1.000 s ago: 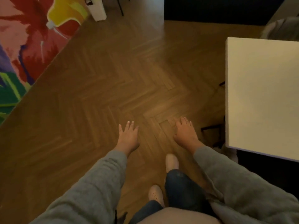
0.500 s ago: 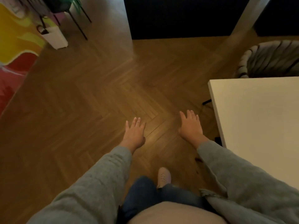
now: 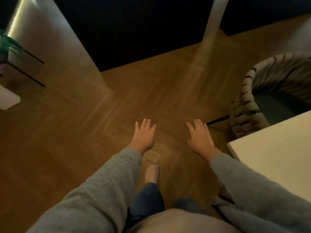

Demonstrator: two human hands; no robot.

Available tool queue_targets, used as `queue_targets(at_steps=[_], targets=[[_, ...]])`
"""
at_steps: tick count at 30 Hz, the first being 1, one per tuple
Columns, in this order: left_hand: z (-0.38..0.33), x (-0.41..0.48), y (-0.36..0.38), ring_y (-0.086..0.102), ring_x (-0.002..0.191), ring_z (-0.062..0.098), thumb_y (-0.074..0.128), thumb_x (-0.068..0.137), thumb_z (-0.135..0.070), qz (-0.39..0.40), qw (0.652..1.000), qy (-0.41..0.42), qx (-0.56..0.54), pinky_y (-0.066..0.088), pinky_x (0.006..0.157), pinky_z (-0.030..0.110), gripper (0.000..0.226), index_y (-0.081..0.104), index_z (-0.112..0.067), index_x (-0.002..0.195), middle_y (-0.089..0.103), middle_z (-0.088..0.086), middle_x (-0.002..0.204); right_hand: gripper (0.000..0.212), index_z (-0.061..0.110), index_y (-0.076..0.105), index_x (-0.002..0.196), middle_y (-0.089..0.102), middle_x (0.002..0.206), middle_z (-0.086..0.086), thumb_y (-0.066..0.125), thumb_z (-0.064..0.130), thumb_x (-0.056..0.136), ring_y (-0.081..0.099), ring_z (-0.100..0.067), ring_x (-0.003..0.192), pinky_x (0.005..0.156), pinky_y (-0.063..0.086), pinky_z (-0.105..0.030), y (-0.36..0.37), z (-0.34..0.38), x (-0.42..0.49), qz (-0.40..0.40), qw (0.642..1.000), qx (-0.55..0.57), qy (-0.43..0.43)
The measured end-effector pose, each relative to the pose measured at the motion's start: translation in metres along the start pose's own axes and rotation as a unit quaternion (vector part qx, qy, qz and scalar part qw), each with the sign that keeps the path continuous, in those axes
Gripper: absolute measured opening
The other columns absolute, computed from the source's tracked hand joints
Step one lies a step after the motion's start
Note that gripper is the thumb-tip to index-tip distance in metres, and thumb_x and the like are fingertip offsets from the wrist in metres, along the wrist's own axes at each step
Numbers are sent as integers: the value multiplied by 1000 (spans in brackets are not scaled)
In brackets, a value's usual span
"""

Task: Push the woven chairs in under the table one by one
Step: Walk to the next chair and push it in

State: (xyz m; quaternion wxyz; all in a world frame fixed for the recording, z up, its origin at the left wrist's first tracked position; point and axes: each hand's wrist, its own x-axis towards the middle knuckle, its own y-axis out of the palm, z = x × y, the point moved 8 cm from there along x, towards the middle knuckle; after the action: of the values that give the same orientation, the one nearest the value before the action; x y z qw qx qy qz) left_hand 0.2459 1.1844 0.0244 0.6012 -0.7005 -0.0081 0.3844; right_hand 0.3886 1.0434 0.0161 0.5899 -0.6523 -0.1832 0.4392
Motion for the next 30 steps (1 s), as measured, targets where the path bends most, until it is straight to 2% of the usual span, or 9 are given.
queue_targets(at_steps=[6,12,16,19,23,27,30], targets=[[2,111,-73,-8,149,29,47,98,-27,17,995,80,60,-1,118,54,71,6,-18,155,-3,12,162,73,18,8,156,6,162,-14,48,25,96,-2,-28,150,122,2,-44,-43,-25,72,-17,994,67,82],[-61,229,-131,-8,149,28,48,97,-25,35,977,184,105,-2,119,54,72,7,-19,155,-3,12,162,77,18,5,156,7,162,-13,52,25,94,0,-28,150,122,4,-46,-76,-128,132,-75,951,125,272],[-115,304,-175,-7,149,28,52,95,-20,24,968,224,114,-2,119,53,74,9,-19,155,-2,12,162,85,14,1,156,6,162,-17,56,24,91,0,-32,150,121,2,-49,-90,-209,172,-102,918,141,356],[-152,348,-202,-6,149,28,49,96,-18,34,956,255,140,-2,119,53,71,10,-20,155,-2,12,162,87,17,-4,155,0,162,-14,55,27,92,-4,-31,150,119,0,-51,-106,-267,194,-90,900,157,398],[-212,402,-246,-6,149,29,49,97,-24,41,939,302,162,0,119,53,71,9,-20,155,-1,12,162,93,19,-9,154,-5,163,-12,54,47,92,-7,-29,150,120,1,-51,-125,-338,210,-72,871,196,444],[-287,449,-277,-5,149,28,50,94,-14,35,909,374,183,-1,119,53,74,9,-20,155,-1,13,162,108,25,-13,153,-7,163,-6,58,66,83,-7,-24,150,117,-3,-47,-122,-381,223,-87,835,294,457],[-336,479,-294,-5,149,28,51,95,-11,29,876,429,217,-1,117,53,76,6,-22,155,-1,13,162,114,25,-14,153,-8,163,-4,59,71,79,-7,-23,150,119,-2,-48,-118,-395,241,-78,812,349,460]])
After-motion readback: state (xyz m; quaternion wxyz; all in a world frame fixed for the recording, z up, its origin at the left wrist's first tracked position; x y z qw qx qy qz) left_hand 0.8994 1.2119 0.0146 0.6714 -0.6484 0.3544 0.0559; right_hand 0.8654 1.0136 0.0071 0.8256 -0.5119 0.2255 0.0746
